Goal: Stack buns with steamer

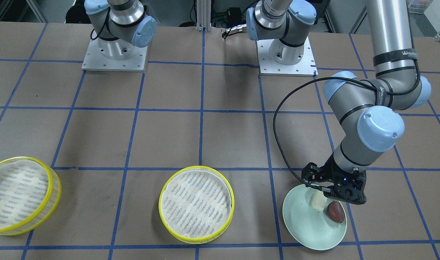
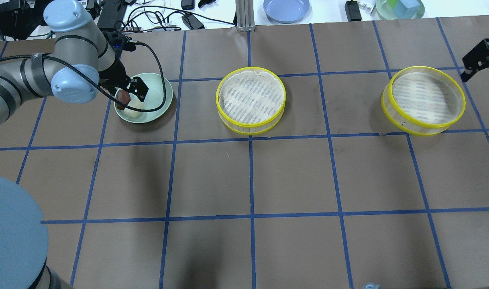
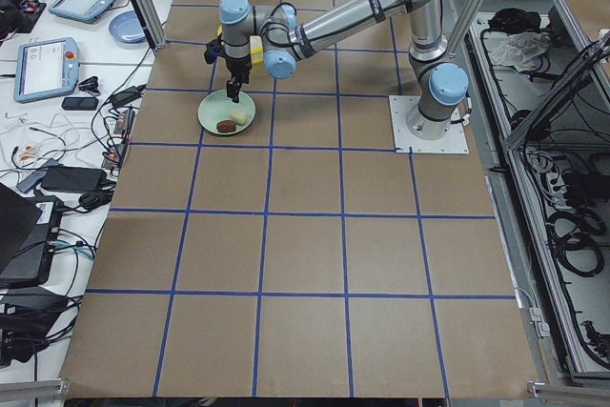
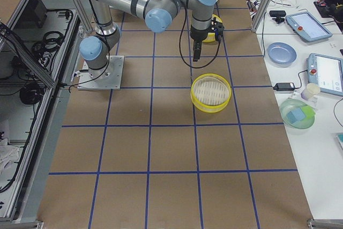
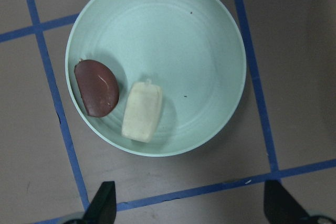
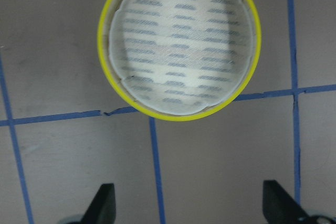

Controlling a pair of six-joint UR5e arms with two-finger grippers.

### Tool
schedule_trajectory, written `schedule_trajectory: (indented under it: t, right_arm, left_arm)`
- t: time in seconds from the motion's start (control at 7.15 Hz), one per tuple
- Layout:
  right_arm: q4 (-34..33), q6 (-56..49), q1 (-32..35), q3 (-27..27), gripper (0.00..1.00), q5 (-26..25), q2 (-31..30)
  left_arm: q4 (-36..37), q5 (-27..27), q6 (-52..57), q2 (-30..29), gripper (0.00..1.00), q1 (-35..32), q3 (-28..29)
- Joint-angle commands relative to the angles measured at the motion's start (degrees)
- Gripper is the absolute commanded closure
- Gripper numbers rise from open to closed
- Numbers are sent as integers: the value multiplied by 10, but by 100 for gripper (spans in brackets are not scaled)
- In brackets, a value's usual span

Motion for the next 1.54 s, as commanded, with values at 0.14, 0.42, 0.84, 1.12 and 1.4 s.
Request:
schedule_trajectory:
  t: [0.14,0.42,0.84,1.12,1.4]
  right_arm:
    - [-108,-97,-61,-4,0,-4,97]
    - [-147,-124,-71,-8,0,3,144]
    - [-235,-146,-71,-14,13,67,198]
    - [-254,-146,-70,-18,25,80,223]
    - [-255,-144,-64,-18,27,91,223]
  left_arm:
    - [27,19,5,-50,31,1,4]
    - [27,32,2,-66,83,2,4]
    - [27,23,-9,-54,100,1,10]
    - [28,-56,-148,-31,100,-21,50]
    - [28,-119,-283,-20,100,-81,87]
